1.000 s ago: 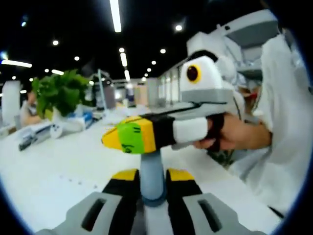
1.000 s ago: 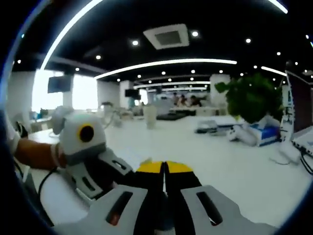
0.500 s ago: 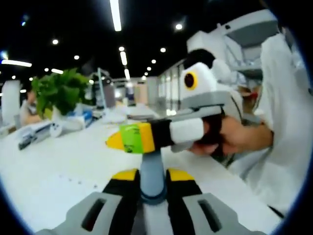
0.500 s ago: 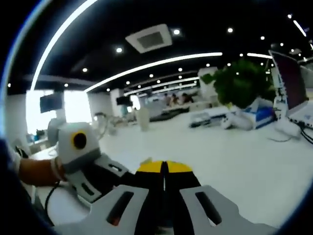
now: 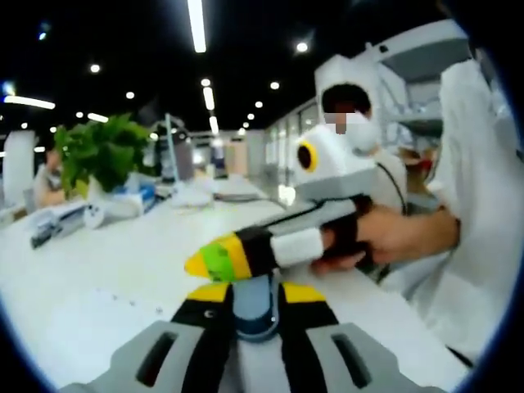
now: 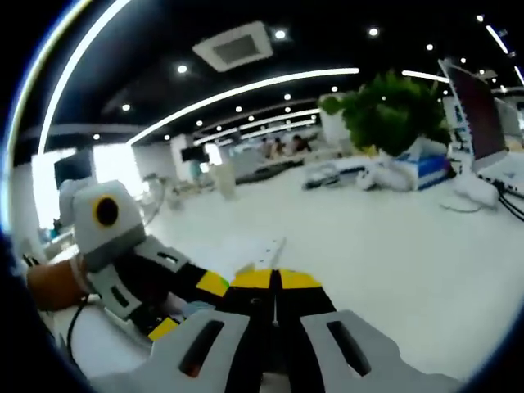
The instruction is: Pick up the paper insert the paper into the punch align the paper edges press the punch to punch holes
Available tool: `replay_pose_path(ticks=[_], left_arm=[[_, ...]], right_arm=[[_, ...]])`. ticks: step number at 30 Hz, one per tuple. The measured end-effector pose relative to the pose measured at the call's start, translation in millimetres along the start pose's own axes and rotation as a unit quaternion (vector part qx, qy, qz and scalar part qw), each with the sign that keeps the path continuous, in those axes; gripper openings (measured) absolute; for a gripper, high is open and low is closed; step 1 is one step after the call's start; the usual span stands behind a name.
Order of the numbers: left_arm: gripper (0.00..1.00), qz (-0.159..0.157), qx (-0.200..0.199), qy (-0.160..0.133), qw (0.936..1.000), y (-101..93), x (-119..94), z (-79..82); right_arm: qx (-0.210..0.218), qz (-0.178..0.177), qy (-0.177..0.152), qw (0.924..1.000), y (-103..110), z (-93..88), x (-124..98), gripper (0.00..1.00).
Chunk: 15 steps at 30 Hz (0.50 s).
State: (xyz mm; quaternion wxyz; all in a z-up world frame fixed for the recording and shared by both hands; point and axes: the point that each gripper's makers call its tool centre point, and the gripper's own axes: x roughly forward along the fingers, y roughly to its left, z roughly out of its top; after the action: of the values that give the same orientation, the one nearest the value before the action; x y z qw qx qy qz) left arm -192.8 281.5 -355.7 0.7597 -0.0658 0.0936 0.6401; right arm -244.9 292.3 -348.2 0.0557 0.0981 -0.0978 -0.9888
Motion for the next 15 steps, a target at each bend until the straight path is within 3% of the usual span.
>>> replay_pose_path(ticks=[6, 8, 10, 11, 13, 15], left_arm=[[0.24, 0.0, 0.004, 0.005, 1.0, -0.6, 0, -2.3], [0.24, 0.001, 0.005, 0.006, 1.0, -0.7, 0, -2.9], [0.24, -0.001, 0.007, 0.006, 1.0, -1.2, 0, -3.1], [0.24, 0.0, 0.008, 0.007, 0.9999, -1.3, 0, -3.3], [0.24, 0.0, 0.006, 0.006, 1.0, -1.1, -1, -3.3], [0.24, 0.0, 0.006, 0.006, 1.0, -1.2, -1, -3.4]], right_arm=[[0.006, 0.021, -0.044, 0.9988, 12, 18.5, -6, 0.03], [-0.014, 0.03, -0.06, 0.9976, 19, 26.6, -7, 0.04], [-0.037, 0.066, -0.091, 0.9929, 37, 43.0, -9, 0.04], [-0.073, 0.059, -0.084, 0.9921, 37, 41.9, -8, 0.04], [-0.127, 0.072, -0.105, 0.9838, 44, 48.7, -9, 0.04], [-0.123, 0.075, -0.112, 0.9833, 44, 52.0, -14, 0.05]])
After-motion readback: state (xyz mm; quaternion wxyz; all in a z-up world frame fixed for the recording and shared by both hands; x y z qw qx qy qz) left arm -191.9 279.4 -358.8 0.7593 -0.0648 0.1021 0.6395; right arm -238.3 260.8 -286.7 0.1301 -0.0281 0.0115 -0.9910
